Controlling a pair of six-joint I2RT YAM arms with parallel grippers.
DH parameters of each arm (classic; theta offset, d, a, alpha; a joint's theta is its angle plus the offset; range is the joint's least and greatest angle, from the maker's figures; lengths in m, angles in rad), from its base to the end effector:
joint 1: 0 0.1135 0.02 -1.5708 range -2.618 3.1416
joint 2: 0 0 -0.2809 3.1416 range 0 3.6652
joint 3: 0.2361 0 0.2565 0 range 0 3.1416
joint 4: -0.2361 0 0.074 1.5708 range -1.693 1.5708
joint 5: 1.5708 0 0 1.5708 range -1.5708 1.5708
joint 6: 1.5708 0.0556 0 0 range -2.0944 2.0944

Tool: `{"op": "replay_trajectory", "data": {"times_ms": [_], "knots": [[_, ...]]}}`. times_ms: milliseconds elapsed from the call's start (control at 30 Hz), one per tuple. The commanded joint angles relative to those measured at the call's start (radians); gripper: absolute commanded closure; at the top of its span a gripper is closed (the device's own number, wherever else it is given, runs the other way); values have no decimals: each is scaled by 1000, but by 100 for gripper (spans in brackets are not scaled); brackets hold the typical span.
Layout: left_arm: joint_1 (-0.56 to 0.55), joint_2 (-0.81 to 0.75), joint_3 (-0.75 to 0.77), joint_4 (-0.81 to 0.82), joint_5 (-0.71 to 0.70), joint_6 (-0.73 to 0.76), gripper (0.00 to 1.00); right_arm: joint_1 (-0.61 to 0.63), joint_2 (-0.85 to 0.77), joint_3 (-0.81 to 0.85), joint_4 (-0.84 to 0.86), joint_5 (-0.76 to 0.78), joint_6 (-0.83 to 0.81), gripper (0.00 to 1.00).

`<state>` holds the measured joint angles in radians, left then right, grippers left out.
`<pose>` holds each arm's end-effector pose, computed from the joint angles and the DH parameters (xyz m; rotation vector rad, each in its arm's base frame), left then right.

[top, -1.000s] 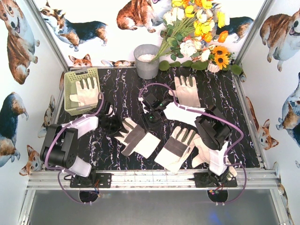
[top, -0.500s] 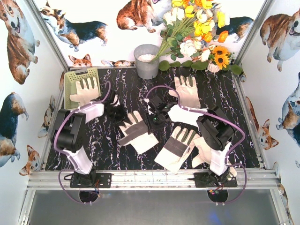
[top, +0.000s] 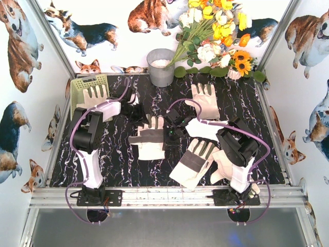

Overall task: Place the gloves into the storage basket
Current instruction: Move the glove to the center of the board.

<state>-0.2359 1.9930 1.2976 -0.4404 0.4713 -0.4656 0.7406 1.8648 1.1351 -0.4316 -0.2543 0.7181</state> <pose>0.3996 -0.1220 0.1440 -0.1718 2.7751 -0.8369 0.2697 0.2655 0.1436 -0.1106 2.9253 0.6839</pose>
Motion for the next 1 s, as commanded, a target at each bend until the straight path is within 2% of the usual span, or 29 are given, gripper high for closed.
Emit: {"op": "replay_trajectory", "data": {"times_ms": [0, 200, 267, 333, 433, 567, 767, 833, 967], "knots": [[-45, 49, 13, 7, 42, 49, 63, 8, 12, 6, -17, 100, 36, 87], [-46, -4, 3, 6, 51, 50, 58, 8, -52, 4, -15, 116, 21, 83], [-46, -36, 15, -8, 49, 54, 54, 8, -99, 28, -54, 124, 3, 78], [-46, -68, 51, -41, 37, 70, 48, 8, -168, 63, -112, 150, -7, 67], [-45, -121, 108, -96, 2, 100, 40, 4, -265, 88, -219, 191, -17, 58], [-34, -199, 149, -151, -51, 109, 30, -10, -393, 82, -411, 262, -8, 51], [15, -377, 93, -133, -150, 102, 20, -102, -599, 11, -692, 379, 70, 42], [36, -438, 65, -141, -205, 104, 16, -136, -669, -36, -731, 413, 101, 39], [92, -550, 7, -155, -281, 101, 10, -230, -800, -159, -720, 375, 158, 31]]}}
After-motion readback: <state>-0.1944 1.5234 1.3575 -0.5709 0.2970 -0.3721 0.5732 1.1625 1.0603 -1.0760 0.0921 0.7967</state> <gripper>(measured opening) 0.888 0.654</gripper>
